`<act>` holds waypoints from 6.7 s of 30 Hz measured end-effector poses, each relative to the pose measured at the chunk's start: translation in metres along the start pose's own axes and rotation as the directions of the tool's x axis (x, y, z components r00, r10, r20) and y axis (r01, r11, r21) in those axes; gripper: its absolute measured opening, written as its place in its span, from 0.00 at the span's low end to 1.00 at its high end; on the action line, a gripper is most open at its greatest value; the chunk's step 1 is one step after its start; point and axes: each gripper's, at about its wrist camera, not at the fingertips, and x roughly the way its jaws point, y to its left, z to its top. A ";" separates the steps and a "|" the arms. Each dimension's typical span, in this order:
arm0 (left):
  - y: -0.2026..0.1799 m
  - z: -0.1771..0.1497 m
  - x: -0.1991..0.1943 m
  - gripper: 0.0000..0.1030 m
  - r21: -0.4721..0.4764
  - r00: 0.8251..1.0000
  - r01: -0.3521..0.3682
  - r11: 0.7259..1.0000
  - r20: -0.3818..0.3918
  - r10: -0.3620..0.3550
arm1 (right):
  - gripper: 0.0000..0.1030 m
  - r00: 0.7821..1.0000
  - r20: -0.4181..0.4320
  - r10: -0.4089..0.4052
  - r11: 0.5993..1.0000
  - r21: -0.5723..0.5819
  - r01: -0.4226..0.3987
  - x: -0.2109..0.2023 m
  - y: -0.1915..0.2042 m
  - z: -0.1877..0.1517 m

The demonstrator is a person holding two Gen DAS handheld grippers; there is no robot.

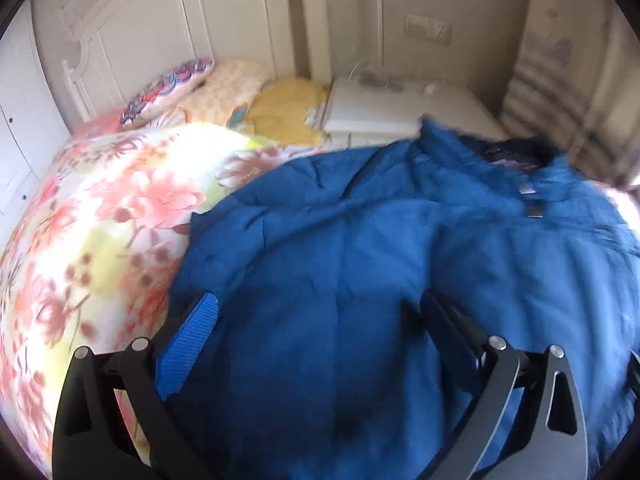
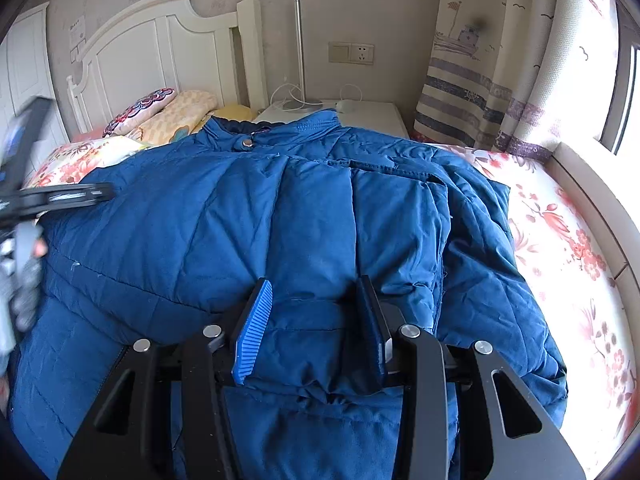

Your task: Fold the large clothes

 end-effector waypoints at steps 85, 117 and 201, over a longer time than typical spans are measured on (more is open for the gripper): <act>0.054 -0.178 -0.145 0.98 0.043 0.991 0.134 0.990 0.023 -0.135 | 0.94 0.994 -0.074 0.084 0.985 -0.142 -0.094 -0.125 0.017 -0.107; 0.022 -0.295 -0.200 0.98 0.216 0.991 0.130 0.968 0.014 -0.136 | 0.94 0.987 -0.078 0.144 0.930 -0.329 -0.161 -0.188 0.083 -0.215; 0.169 -0.175 -0.351 0.32 -0.047 0.775 0.553 0.832 0.397 -0.492 | 0.15 0.913 0.316 0.257 0.966 -0.070 -0.248 -0.341 -0.030 -0.080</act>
